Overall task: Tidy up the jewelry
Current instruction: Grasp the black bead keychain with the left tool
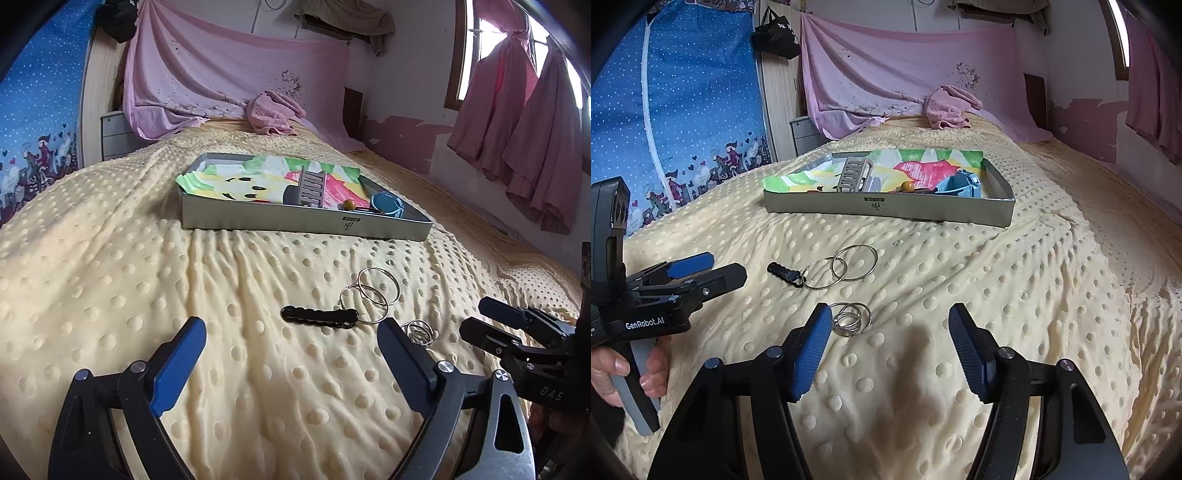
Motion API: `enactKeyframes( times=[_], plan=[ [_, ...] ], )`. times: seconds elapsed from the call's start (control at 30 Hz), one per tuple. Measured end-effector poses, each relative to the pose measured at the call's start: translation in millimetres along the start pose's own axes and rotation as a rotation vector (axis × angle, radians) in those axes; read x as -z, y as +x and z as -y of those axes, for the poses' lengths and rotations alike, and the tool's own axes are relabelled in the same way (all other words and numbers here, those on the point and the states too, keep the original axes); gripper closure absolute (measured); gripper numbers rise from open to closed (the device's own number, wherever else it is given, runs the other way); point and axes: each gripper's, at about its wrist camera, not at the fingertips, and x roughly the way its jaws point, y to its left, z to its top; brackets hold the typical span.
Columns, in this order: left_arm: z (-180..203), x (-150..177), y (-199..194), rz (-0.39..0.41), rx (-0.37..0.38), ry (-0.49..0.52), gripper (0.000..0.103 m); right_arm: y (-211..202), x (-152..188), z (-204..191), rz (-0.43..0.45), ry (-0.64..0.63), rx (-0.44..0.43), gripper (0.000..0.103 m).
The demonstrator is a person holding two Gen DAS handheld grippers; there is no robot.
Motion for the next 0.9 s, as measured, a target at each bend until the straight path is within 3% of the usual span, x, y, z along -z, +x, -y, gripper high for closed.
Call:
enactKeyframes(
  times=[0.17,0.4,0.57,0.9],
  plan=[
    [2.6,-7.2,13.4,-0.029,0.048,0.011,0.022,8.7,-1.1,-1.8,-0.021,0.005,-0.024,0.056],
    [-3.0,-17.6,37.5,-0.067,0.118,-0.002,0.023,20.5,-3.8,-0.6,-0.042,0.025,-0.050,0.063],
    [-8.0,-20.4,50.4,-0.091,0.170,-0.021,0.038,27.5,-3.4,-0.5,-0.062,0.034,-0.066,0.066],
    [0.1,-11.8,51.2,-0.149,0.211,0.027,0.044,34.1,-2.0,3.3,-0.088,0.055,-0.096,0.067]
  ],
)
